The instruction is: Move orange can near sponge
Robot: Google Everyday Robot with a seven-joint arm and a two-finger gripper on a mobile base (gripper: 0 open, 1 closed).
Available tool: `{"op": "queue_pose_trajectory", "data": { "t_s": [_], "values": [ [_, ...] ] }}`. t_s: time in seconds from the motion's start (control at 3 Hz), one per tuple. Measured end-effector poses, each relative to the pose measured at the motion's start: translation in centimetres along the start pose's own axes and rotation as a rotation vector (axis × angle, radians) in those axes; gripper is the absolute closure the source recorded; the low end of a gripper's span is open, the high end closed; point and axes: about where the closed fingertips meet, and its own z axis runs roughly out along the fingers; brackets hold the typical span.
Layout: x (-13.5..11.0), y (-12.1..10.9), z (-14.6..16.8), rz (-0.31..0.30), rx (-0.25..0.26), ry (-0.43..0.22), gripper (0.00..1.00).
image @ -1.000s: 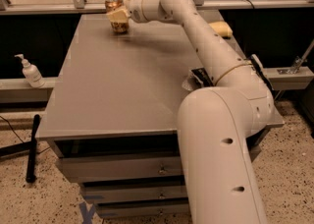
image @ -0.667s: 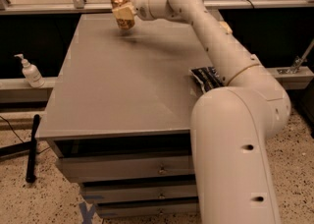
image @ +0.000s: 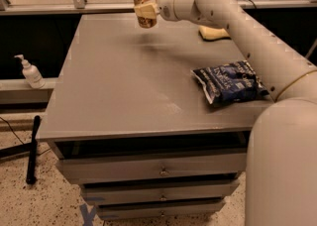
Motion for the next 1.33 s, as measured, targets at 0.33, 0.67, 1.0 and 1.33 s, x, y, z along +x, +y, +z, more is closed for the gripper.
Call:
{"op": "queue_pose_trajectory", "data": {
  "t_s": [0.33,0.67,1.0,1.33],
  "values": [
    [0.5,0.3,0.1,0.003,-0.004,0.007,1.00],
    [0.5,0.3,0.1,0.003,-0.004,0.007,1.00],
    [0.9,-3.5,-1.4,-0.035,0.090,0.014,1.00],
    [1.4,-7.9,-4.2,-0.073,0.211,0.037,1.00]
  ]
}}
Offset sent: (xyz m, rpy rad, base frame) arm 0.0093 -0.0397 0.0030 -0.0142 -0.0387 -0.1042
